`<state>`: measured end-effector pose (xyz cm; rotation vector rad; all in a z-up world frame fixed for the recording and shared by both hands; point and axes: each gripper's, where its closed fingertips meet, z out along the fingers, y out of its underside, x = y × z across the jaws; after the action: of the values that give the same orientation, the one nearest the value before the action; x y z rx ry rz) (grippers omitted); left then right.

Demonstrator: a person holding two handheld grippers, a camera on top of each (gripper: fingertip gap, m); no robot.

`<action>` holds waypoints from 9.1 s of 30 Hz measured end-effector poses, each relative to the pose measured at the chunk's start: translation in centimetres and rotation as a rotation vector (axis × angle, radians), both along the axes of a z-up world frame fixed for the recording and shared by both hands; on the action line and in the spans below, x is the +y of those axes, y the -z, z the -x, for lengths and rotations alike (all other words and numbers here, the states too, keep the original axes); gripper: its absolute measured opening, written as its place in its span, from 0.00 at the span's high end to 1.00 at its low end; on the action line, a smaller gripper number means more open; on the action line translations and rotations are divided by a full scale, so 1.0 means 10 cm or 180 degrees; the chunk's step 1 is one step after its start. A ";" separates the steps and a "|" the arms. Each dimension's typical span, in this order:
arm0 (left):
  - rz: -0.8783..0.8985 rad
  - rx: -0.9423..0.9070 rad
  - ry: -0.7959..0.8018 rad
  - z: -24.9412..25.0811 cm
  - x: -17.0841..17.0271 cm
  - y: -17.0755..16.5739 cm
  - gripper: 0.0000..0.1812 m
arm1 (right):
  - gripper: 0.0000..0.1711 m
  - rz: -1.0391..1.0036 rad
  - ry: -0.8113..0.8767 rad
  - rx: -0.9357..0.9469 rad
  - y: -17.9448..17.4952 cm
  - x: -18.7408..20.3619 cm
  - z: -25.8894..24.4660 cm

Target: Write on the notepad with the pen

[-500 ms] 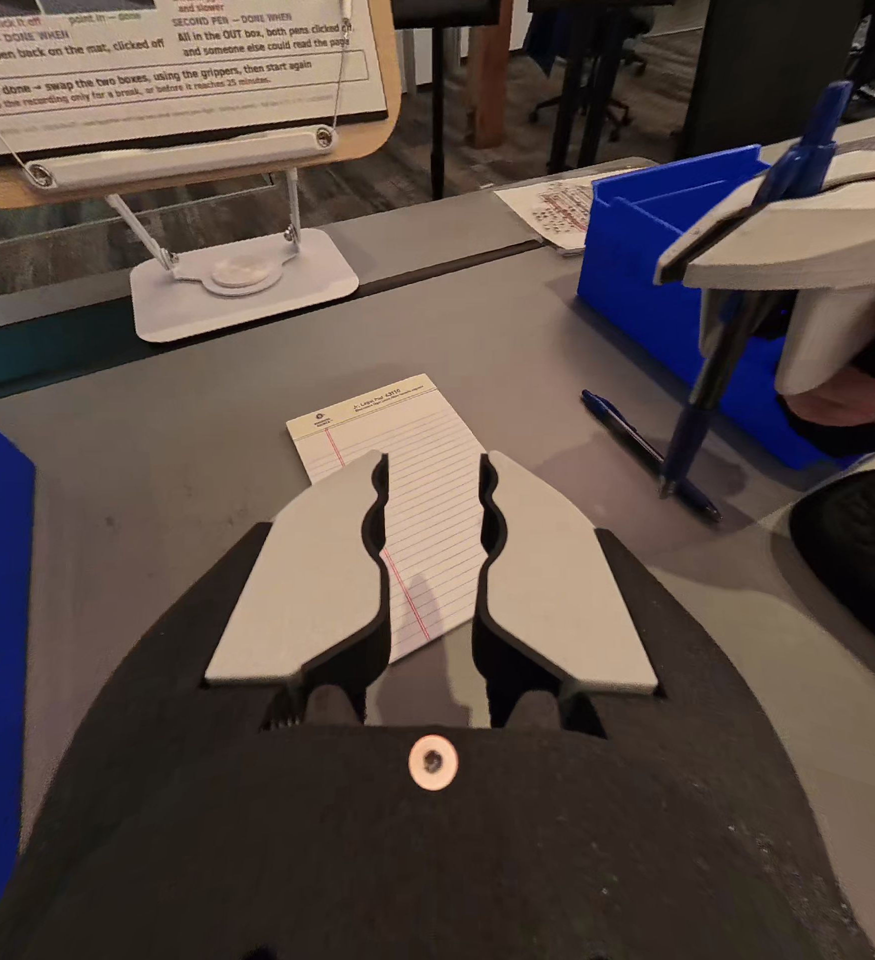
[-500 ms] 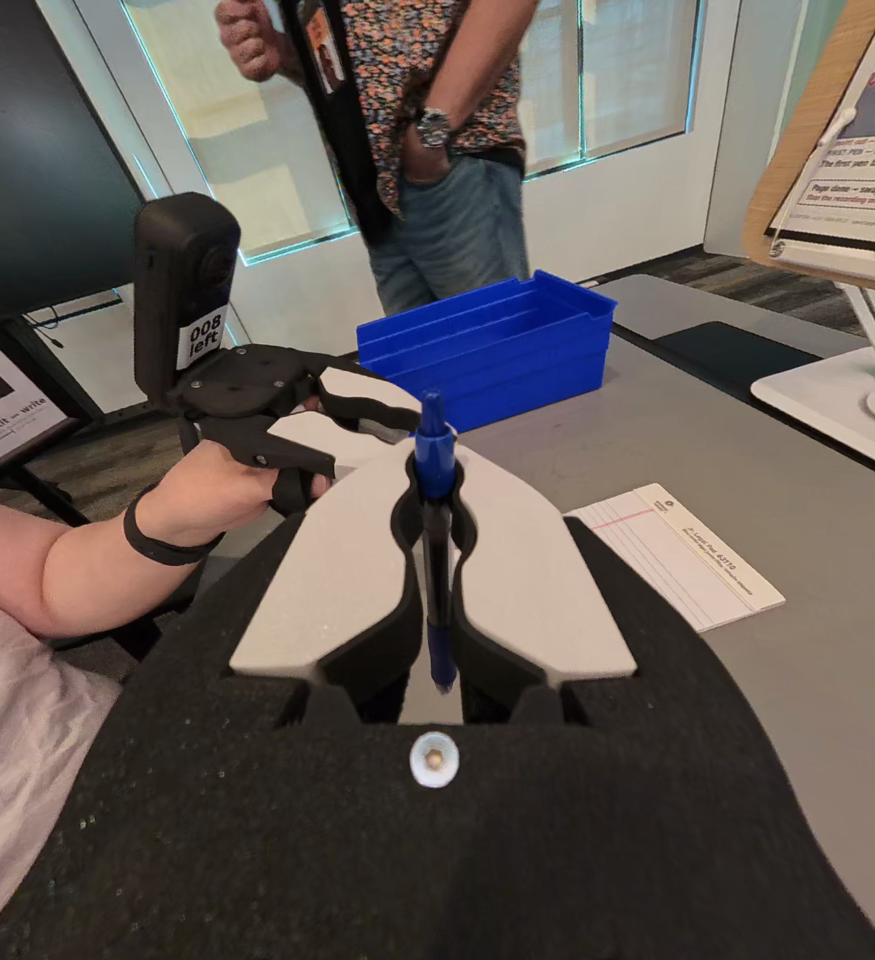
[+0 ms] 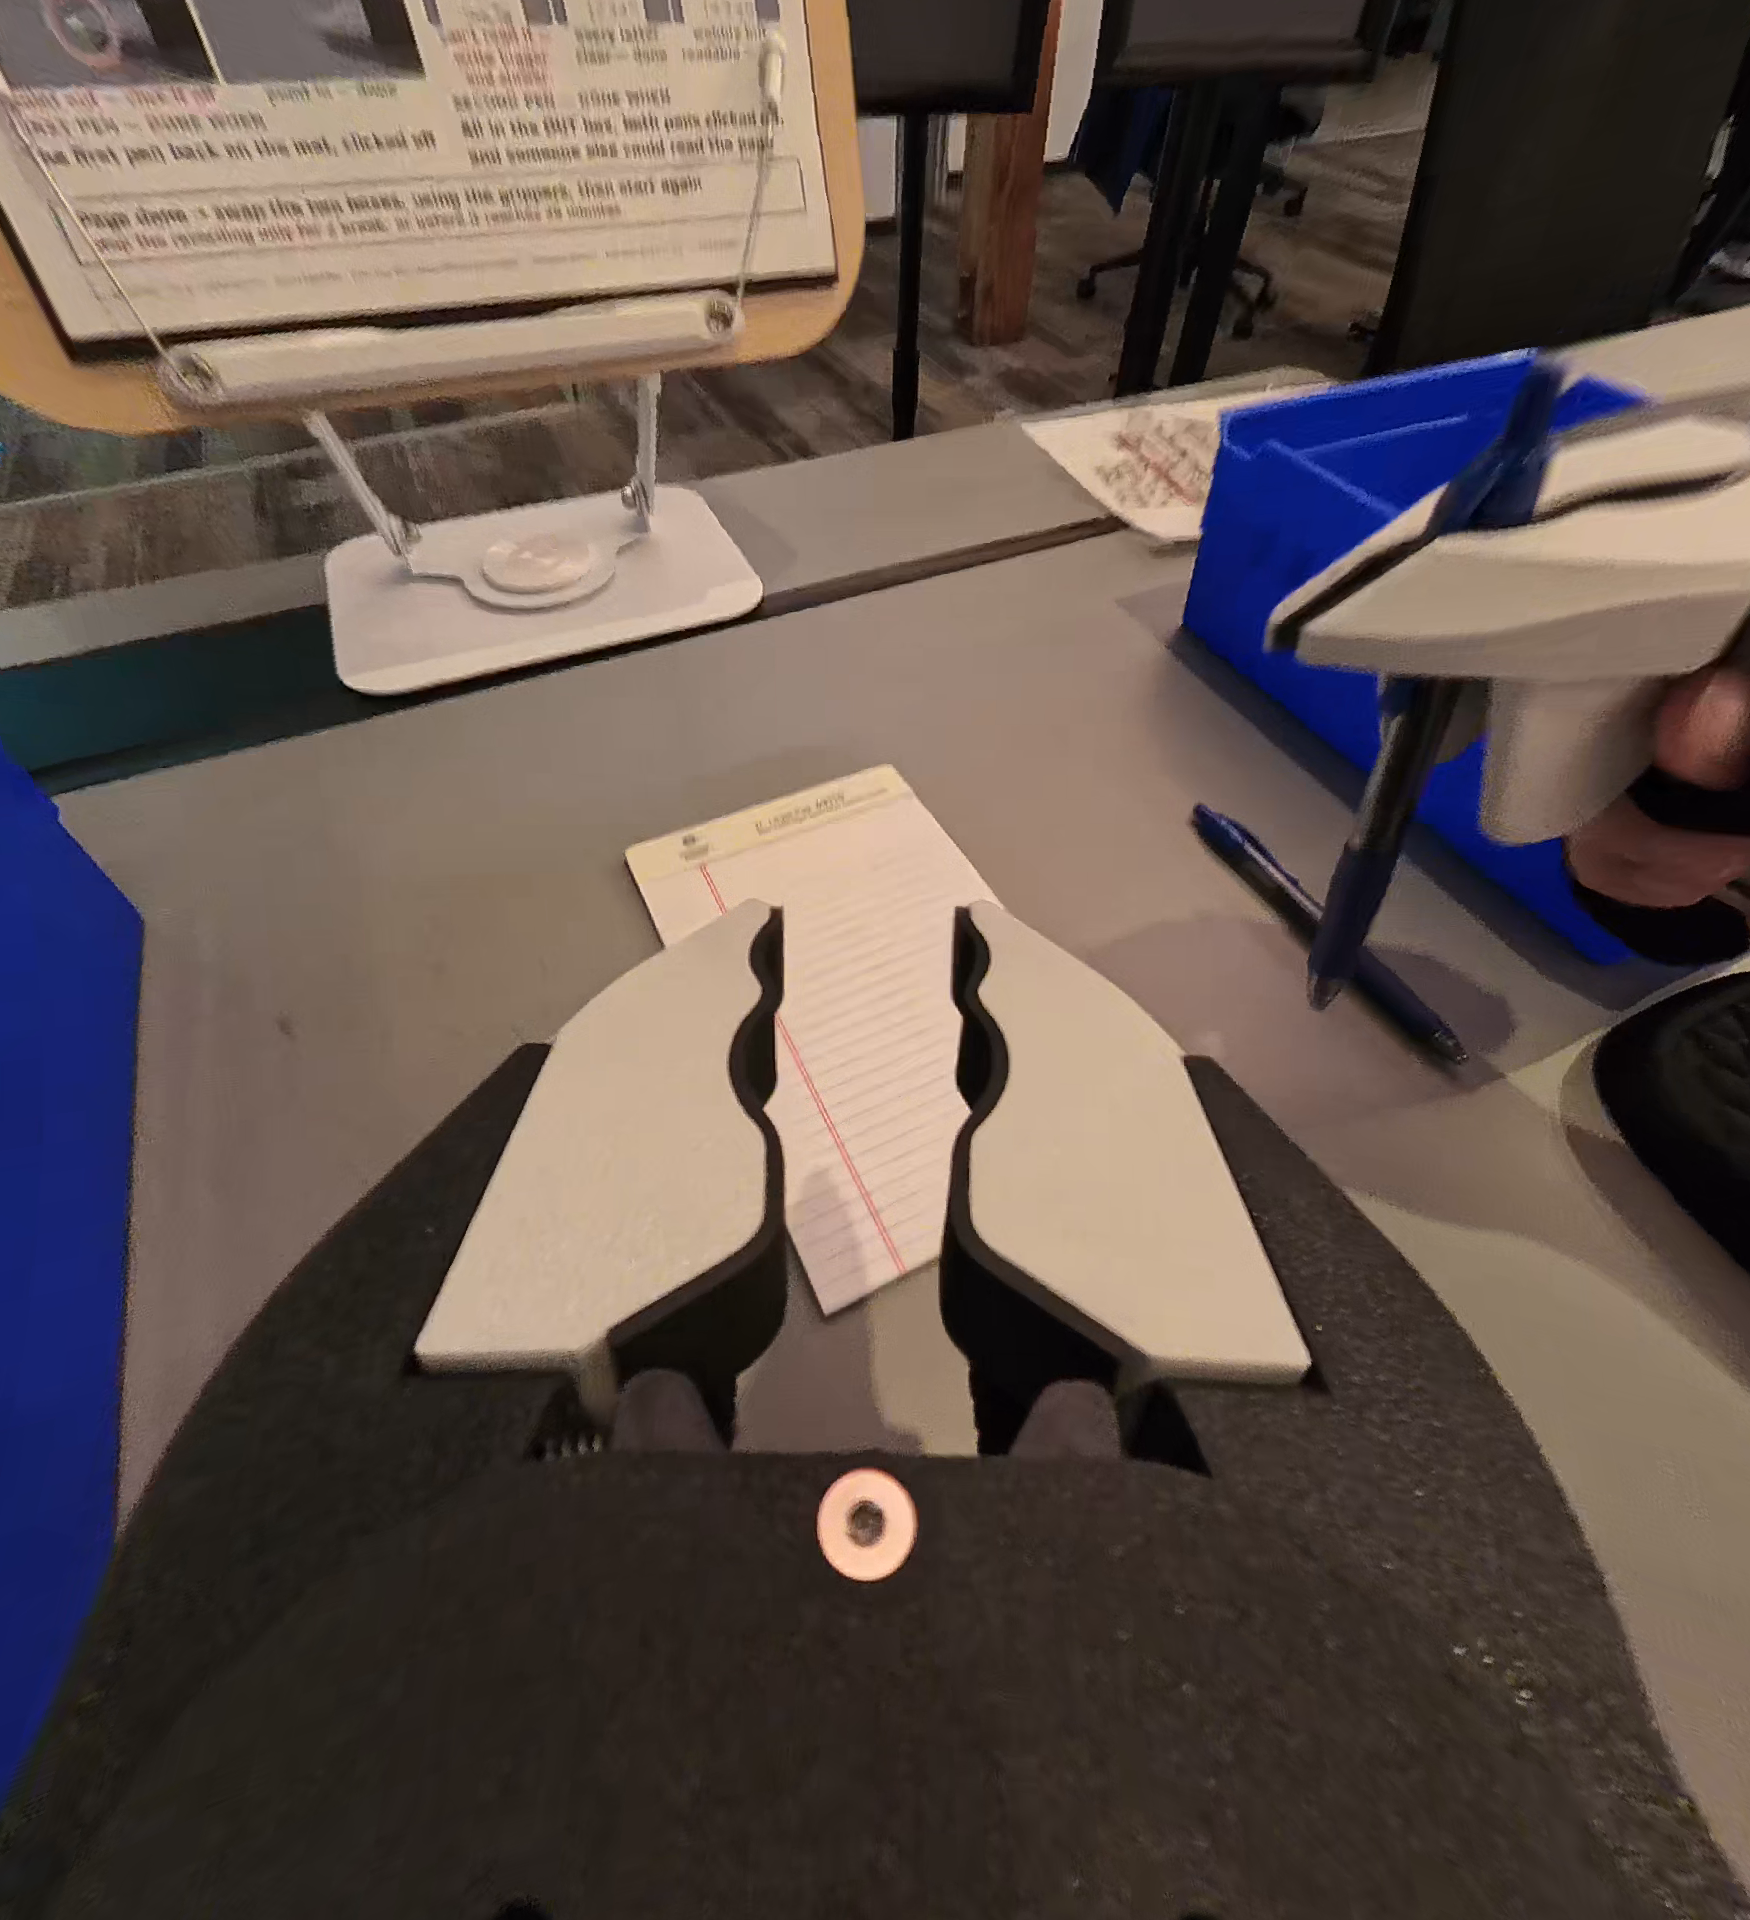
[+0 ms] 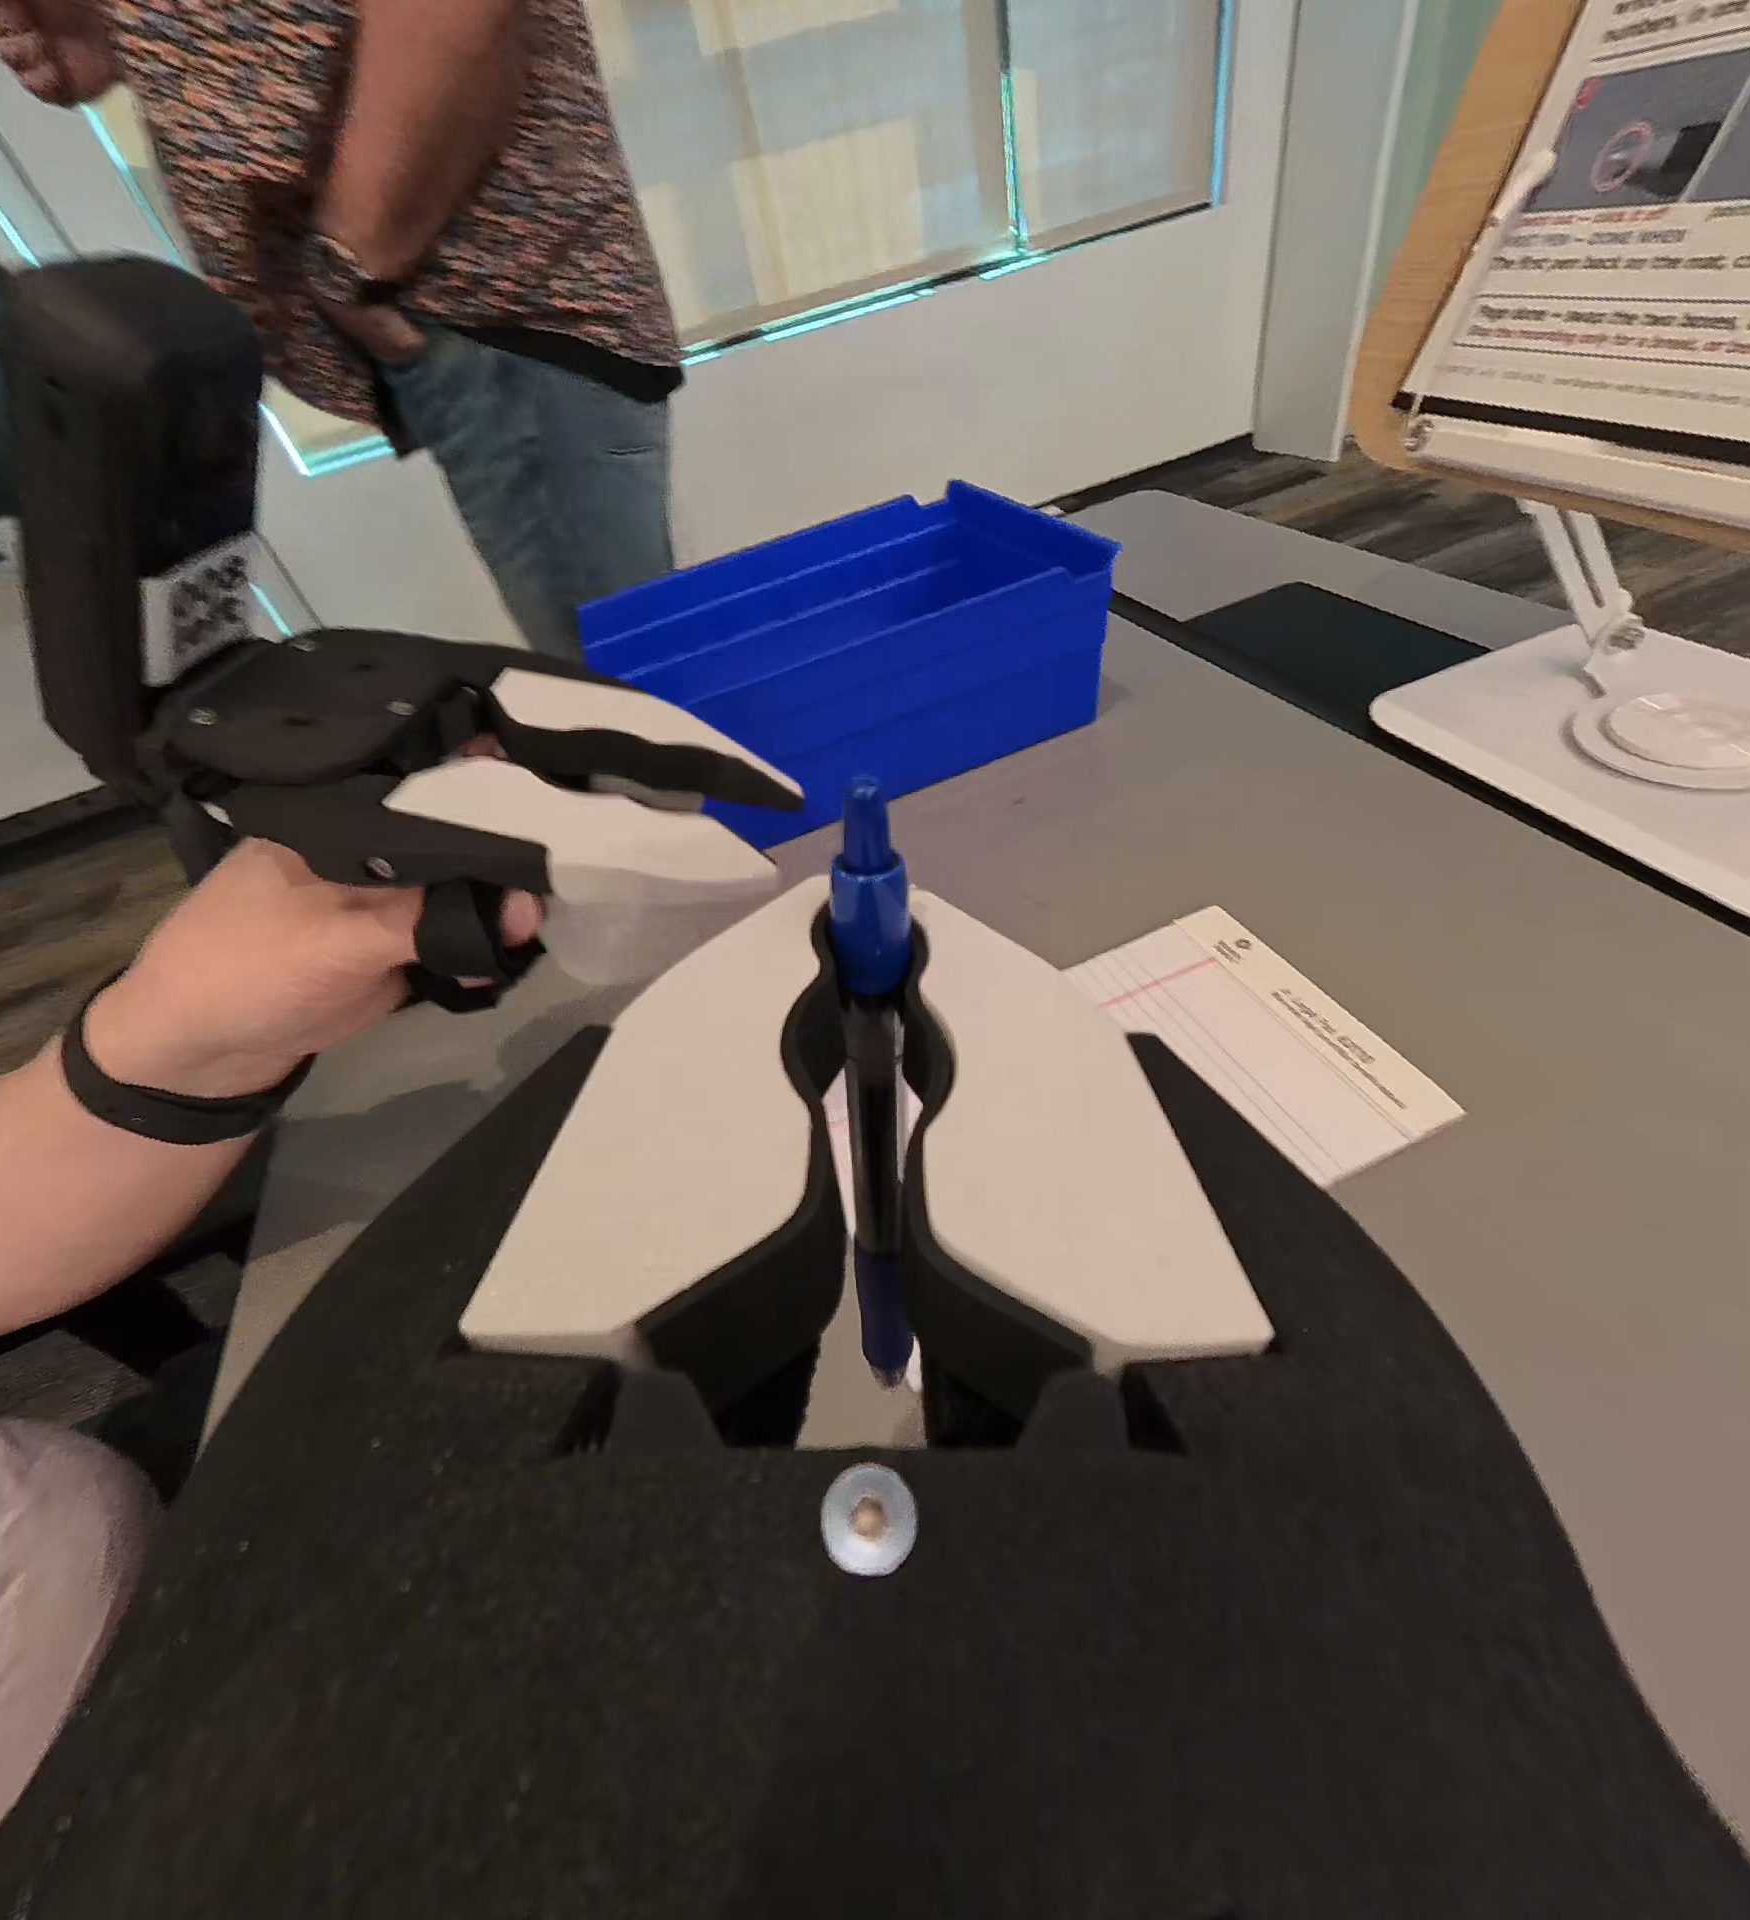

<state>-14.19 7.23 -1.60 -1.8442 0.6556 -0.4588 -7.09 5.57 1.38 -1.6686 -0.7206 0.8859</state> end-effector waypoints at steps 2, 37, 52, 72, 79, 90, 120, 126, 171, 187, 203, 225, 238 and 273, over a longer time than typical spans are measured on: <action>-0.0121 -0.0204 0.0110 0.04 -0.03 -0.17 0.89 | 0.97 0.0014 0.0142 -0.0089 0.05 0.03 0.00; -0.0210 -0.1267 0.2000 -0.44 -0.32 -1.11 1.00 | 0.97 -0.0279 0.0382 -0.0510 -0.03 -0.12 0.43; -0.0017 -0.1296 0.2812 -0.71 -0.60 -1.20 1.00 | 0.97 -0.0040 -0.0485 0.0180 -0.21 -0.39 0.46; 0.0192 -0.1009 0.3031 -0.77 -0.74 -1.01 1.00 | 0.97 0.0076 -0.0976 0.0501 -0.32 -0.57 0.47; 0.0322 -0.1169 0.3096 -0.77 -0.74 -1.01 1.00 | 0.97 0.0049 -0.0994 0.0527 -0.33 -0.58 0.46; 0.0468 -0.1066 0.3127 -0.80 -0.76 -0.89 1.00 | 0.97 0.0132 -0.0975 0.0409 -0.22 -0.58 0.45; 0.0545 -0.0830 0.3126 -0.77 -0.76 -0.74 1.00 | 0.97 0.0287 -0.0992 0.0111 -0.07 -0.59 0.45; 0.0577 -0.0825 0.3133 -0.76 -0.76 -0.72 1.00 | 0.97 0.0284 -0.0972 0.0072 -0.05 -0.59 0.45; -0.0890 -0.0896 0.2212 0.27 -0.73 -1.99 1.00 | 0.97 -0.1039 -0.0261 -0.0250 -1.70 -0.61 -0.50; -0.0995 -0.1027 0.1611 0.79 -0.05 -2.14 1.00 | 0.97 -0.0926 0.0101 -0.0377 -1.41 0.08 -0.76; -0.0468 -0.1374 0.1861 0.65 0.26 -2.03 1.00 | 0.97 -0.1108 0.0228 -0.0133 -1.39 0.25 -0.69; -0.0159 -0.0629 0.2517 -0.20 0.21 -1.11 1.00 | 0.97 -0.0888 -0.0046 -0.0061 -1.23 0.27 -0.39; -0.0262 -0.0223 0.2899 -0.80 -0.02 -0.51 0.71 | 0.97 -0.0673 -0.0778 0.0177 -1.03 0.14 0.23; 0.0105 -0.0817 0.3409 -0.90 -0.29 -0.54 0.95 | 0.93 -0.0623 -0.0888 0.0140 -0.97 0.12 0.41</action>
<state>-5.23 4.30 3.84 -1.2887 1.4308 -1.3675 -11.24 6.78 11.09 -1.3919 -0.9936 1.0084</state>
